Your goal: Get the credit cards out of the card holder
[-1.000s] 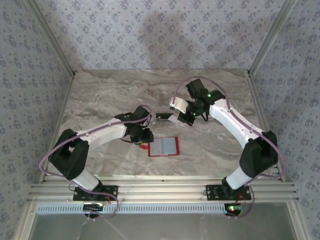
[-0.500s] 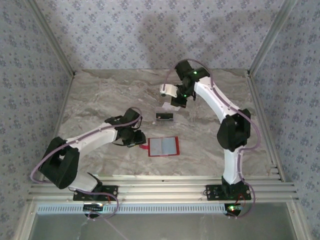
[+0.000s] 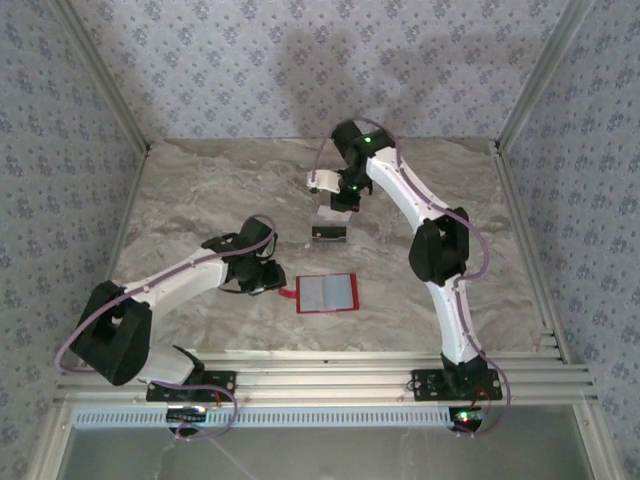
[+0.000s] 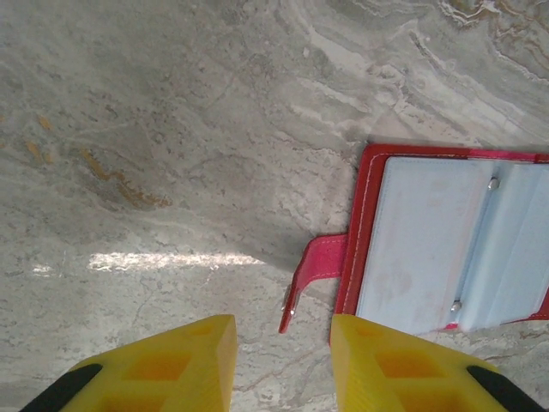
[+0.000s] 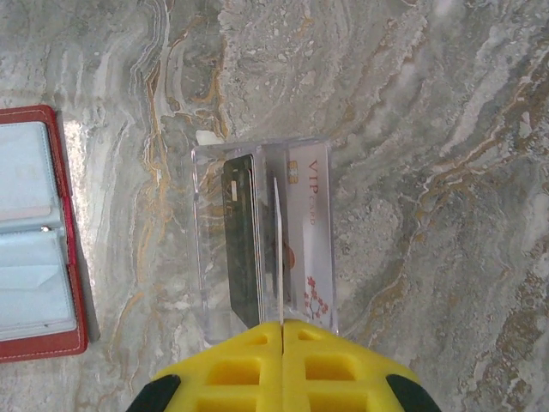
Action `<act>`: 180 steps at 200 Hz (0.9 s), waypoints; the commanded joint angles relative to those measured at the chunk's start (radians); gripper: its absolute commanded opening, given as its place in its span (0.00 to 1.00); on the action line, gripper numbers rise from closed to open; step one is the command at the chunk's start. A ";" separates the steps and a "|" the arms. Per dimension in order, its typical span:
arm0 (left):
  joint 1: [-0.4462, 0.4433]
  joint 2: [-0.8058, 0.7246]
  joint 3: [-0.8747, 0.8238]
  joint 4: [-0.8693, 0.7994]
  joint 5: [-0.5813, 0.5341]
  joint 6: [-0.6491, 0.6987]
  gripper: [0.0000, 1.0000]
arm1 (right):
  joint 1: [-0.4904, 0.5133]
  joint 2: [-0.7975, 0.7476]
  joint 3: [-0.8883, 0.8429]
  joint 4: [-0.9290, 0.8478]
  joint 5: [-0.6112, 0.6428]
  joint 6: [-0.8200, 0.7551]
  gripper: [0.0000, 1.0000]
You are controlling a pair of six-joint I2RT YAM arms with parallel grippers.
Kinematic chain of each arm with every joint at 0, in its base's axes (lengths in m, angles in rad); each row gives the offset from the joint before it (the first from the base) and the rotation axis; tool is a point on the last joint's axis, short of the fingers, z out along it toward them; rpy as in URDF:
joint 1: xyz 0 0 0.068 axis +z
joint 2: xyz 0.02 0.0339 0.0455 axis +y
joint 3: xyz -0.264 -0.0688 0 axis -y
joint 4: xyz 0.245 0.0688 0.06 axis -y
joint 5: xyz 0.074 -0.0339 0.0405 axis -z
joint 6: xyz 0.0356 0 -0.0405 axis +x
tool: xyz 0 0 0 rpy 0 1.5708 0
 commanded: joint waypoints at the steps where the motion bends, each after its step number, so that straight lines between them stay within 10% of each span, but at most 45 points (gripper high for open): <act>1: 0.010 -0.023 -0.019 -0.025 -0.008 -0.010 0.35 | 0.009 0.037 0.045 -0.045 0.046 -0.130 0.00; 153: 0.027 -0.029 -0.031 -0.027 -0.001 -0.008 0.35 | 0.059 0.145 0.053 0.005 0.050 -0.135 0.00; 180: 0.027 -0.033 -0.031 -0.026 -0.002 -0.007 0.35 | 0.059 0.142 0.055 0.025 0.079 -0.124 0.16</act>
